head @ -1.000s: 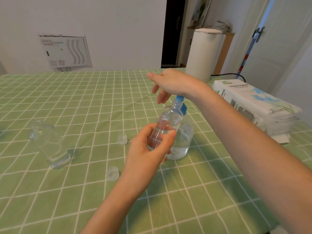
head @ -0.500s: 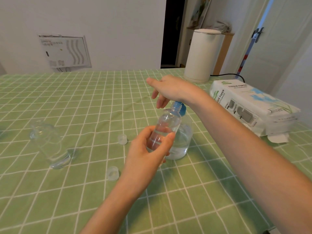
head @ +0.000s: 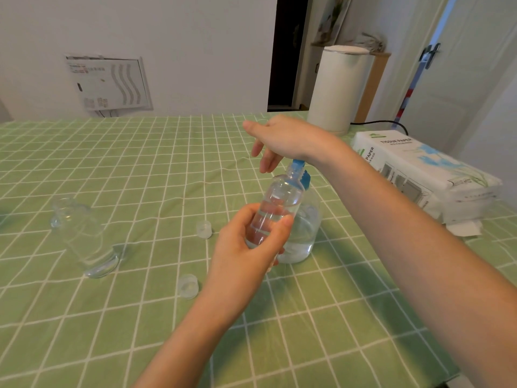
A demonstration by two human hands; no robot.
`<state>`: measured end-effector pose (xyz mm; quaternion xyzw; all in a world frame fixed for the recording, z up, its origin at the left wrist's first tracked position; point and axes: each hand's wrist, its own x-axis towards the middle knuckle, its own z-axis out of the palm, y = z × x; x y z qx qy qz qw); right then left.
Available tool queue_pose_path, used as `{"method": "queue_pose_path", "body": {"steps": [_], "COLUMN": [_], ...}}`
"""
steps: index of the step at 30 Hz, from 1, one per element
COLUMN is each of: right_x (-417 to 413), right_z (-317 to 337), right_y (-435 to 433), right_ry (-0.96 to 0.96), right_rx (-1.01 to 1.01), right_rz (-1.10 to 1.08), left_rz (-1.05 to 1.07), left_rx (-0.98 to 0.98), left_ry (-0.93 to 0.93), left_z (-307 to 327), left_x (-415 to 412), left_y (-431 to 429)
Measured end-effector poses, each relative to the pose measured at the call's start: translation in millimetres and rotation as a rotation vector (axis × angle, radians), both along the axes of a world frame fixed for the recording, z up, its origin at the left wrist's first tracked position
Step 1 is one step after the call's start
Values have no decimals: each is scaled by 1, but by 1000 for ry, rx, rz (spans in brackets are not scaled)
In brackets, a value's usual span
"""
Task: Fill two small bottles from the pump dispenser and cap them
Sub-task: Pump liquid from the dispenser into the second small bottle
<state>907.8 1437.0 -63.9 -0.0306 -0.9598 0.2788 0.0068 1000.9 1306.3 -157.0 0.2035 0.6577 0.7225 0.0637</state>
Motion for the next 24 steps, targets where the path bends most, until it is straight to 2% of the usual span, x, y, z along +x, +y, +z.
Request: {"method": "queue_pose_path", "body": {"steps": [24], "right_x": [1], "right_z": [3], "right_y": [-1], "right_ry": [33], "right_rx": [5], "right_rz": [-8], "left_rz": [1], "left_rx": [-8], "left_ry": [17], "left_z": [-1], "left_x": [0], "left_y": [0]}}
